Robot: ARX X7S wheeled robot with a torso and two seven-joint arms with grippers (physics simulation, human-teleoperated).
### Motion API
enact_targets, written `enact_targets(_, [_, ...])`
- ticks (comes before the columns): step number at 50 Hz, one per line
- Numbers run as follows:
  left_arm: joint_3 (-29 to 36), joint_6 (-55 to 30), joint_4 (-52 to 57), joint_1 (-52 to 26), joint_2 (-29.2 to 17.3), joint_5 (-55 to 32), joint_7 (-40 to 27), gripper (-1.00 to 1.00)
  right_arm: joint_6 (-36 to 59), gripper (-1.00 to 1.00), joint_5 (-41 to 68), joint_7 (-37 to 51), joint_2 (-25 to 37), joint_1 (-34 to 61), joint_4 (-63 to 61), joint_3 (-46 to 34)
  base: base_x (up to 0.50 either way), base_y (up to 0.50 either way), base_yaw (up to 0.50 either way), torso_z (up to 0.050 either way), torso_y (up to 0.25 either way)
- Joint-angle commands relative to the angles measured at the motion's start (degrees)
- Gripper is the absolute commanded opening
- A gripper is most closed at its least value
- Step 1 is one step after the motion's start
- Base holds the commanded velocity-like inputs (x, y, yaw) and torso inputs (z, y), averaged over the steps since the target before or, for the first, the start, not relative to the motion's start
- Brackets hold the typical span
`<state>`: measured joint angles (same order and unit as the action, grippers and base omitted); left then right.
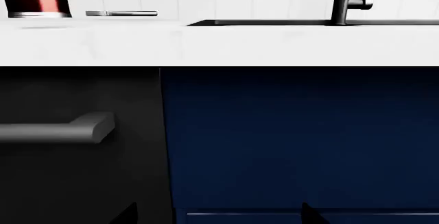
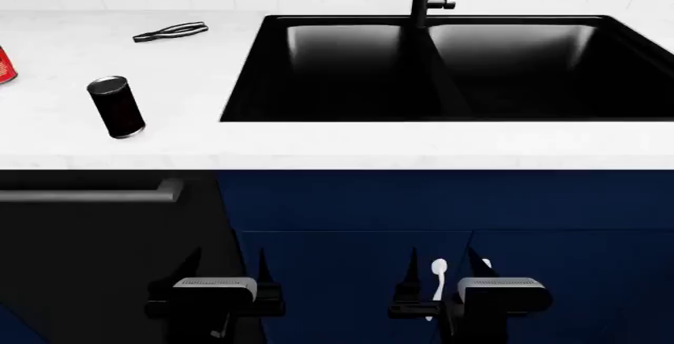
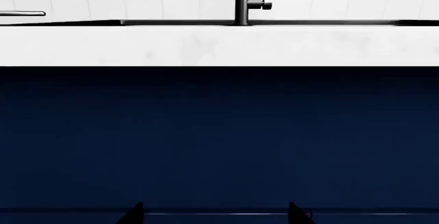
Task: Pick the cans from the counter and place them in their designated side in the cabinet.
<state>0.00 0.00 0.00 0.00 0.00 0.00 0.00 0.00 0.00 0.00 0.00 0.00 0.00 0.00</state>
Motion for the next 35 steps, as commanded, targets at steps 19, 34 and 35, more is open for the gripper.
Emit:
enact_targets(19, [4.36, 0.56, -1.15, 0.03, -3.34, -2.41, -4.12, 1.00, -0.04, 1.00, 2.34, 4.88, 3.42, 0.29, 0.52, -4.18, 0.07, 0.21, 0.00, 0.000, 0.000])
enact_targets(34, [5.11, 0.33, -3.63, -2.88, -4.82, -4.21, -4.55, 1.00, -0.30, 1.00, 2.99, 6.09, 4.64, 0.16, 0.28, -5.92, 0.10, 0.50, 0.00, 0.000, 0.000])
enact_targets(35, [5.18, 0.34, -3.67, -2.93, -4.88, -4.26, -4.60, 1.00, -0.33, 1.00, 3.00, 6.16, 4.72, 0.16, 0.26, -6.02, 0.00, 0.50, 0.00, 0.000, 0.000])
